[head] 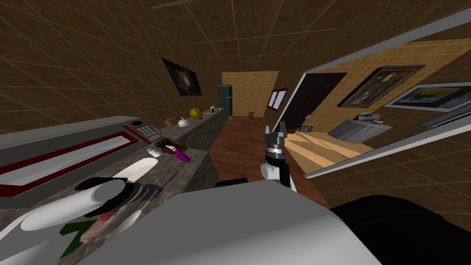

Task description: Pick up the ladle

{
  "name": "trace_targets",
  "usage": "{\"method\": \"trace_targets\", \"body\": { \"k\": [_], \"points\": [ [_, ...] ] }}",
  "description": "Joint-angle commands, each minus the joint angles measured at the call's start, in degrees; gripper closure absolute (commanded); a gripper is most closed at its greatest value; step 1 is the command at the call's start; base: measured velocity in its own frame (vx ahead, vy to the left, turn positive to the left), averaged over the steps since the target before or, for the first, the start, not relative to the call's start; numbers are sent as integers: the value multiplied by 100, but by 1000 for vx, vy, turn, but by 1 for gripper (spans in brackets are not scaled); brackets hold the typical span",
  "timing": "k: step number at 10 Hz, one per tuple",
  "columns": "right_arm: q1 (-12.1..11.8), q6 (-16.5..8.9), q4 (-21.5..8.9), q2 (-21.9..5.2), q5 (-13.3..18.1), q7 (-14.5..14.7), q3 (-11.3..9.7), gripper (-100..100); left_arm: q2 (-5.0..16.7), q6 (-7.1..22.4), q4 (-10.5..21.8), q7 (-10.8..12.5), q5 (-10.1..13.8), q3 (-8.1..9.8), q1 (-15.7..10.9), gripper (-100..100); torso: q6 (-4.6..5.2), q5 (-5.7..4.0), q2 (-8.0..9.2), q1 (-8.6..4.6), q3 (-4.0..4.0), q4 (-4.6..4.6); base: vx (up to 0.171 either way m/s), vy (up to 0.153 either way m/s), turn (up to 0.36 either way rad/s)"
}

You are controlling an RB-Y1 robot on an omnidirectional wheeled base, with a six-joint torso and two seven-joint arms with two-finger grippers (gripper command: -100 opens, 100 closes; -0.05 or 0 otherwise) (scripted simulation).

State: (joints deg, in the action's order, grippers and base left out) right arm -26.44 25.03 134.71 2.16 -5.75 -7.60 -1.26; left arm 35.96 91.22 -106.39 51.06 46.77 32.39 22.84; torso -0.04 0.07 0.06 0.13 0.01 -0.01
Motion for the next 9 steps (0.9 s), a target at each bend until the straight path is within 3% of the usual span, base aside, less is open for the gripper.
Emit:
{"method": "trace_targets", "body": {
  "k": [1,2,3,7,8,9],
  "points": [
    [0,0,0,0,0,0,0,0,0,0,0,0,0,0,0,100,0,0,0,0,0,0,0,0,0],
    [0,0,0,0,0,0,0,0,0,0,0,0,0,0,0,0,0,0,0,0,0,0,0,0,0],
    [0,0,0,0,0,0,0,0,24,111,-224,18,104,66,106,100,0,0,-1,1,0,0,44,12,136],
    [-1,0,0,0,0,0,0,0,53,335,-679,99,277,168,293,100,-3,-1,-16,4,-9,-3,50,15,76],
    [-1,0,0,0,0,0,0,0,35,274,-596,80,234,140,265,100,-4,-2,-13,4,-8,-3,19,6,18],
    [0,0,0,0,0,0,0,0,35,288,-614,83,240,145,273,0,-1,0,-8,3,-5,-2,0,0,0]
  ]
}}
